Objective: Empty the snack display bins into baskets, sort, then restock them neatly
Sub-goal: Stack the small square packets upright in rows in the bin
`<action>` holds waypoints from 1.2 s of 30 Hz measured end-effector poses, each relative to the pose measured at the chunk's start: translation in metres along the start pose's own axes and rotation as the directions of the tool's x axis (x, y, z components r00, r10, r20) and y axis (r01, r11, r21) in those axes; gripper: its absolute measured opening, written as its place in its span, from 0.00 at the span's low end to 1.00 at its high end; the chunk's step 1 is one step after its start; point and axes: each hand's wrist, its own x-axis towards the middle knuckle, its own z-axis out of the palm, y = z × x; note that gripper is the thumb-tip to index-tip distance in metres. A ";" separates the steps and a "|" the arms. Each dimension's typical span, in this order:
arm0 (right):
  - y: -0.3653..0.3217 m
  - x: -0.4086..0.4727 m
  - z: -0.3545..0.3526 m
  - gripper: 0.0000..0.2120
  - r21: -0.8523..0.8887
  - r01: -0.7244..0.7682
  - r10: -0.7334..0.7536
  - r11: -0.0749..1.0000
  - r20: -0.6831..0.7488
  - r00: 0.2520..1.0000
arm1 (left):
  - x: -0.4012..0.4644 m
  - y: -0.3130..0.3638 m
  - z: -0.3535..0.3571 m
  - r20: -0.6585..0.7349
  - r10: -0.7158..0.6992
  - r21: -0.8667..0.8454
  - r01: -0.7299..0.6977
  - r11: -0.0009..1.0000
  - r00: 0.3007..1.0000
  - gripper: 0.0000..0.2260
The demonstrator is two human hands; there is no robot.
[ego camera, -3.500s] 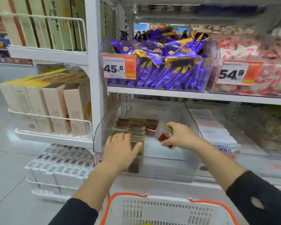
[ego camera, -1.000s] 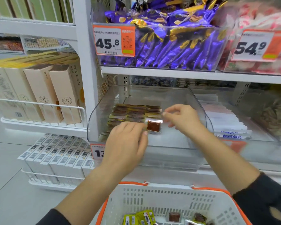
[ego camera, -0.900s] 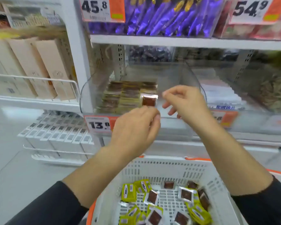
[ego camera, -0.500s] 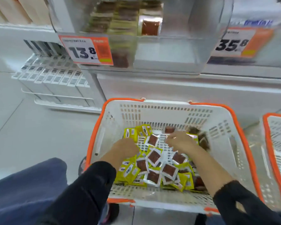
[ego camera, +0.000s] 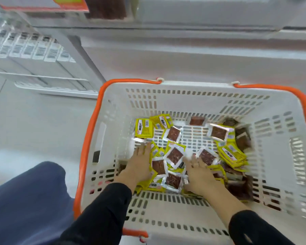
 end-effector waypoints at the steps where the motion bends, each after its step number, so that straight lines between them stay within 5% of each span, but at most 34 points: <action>1: -0.004 0.001 0.002 0.45 -0.021 0.004 -0.004 1.000 -0.010 1.000 | 0.000 0.000 0.002 -0.036 0.015 0.002 -0.015 1.000 0.999 0.47; 7: -0.019 0.005 0.005 0.49 0.245 0.000 0.044 0.970 -0.172 0.984 | -0.004 0.009 0.009 -0.105 -0.001 -0.063 -0.006 0.998 0.994 0.46; 10: -0.020 0.013 0.008 0.48 0.601 -0.026 0.124 0.799 -0.123 0.985 | -0.002 0.012 0.005 -0.064 -0.033 -0.151 0.023 0.988 0.997 0.37; 12: -0.017 0.019 0.005 0.46 0.673 -0.028 0.184 0.739 -0.162 0.970 | -0.002 0.013 -0.002 -0.013 -0.030 -0.165 0.027 0.986 0.999 0.35; 15: -0.017 0.023 -0.005 0.40 0.475 0.010 0.150 0.880 -0.297 0.943 | -0.003 0.015 -0.007 0.029 -0.008 -0.145 0.012 0.989 1.000 0.37; 18: -0.022 0.030 -0.019 0.36 0.190 0.188 -0.126 0.964 -0.299 0.946 | -0.005 0.018 -0.005 0.039 -0.023 -0.146 0.029 0.989 0.999 0.37; 22: -0.019 0.040 -0.031 0.38 -0.244 0.283 -0.332 0.928 -0.189 0.924 | -0.002 0.018 -0.001 0.025 -0.036 -0.159 0.039 0.987 0.999 0.36; 27: -0.014 0.038 -0.037 0.26 -0.451 0.214 -0.331 0.866 -0.197 0.923 | 0.000 0.020 -0.003 0.075 -0.020 -0.370 0.047 0.928 0.997 0.22; 29: -0.011 0.033 -0.039 0.19 -0.397 0.161 -0.259 0.904 -0.207 0.943 | -0.002 0.020 -0.005 0.107 -0.020 -0.420 0.063 0.905 0.994 0.18; 32: 0.002 0.020 -0.038 0.22 -0.034 0.051 -0.055 0.998 -0.127 0.990 | -0.008 0.019 -0.009 0.200 0.050 -0.350 0.024 0.936 0.979 0.23; 36: 0.015 -0.002 -0.030 0.13 0.351 -0.018 0.063 0.936 -0.115 0.991 | -0.024 0.019 -0.010 0.122 0.036 -0.324 0.006 0.946 0.992 0.17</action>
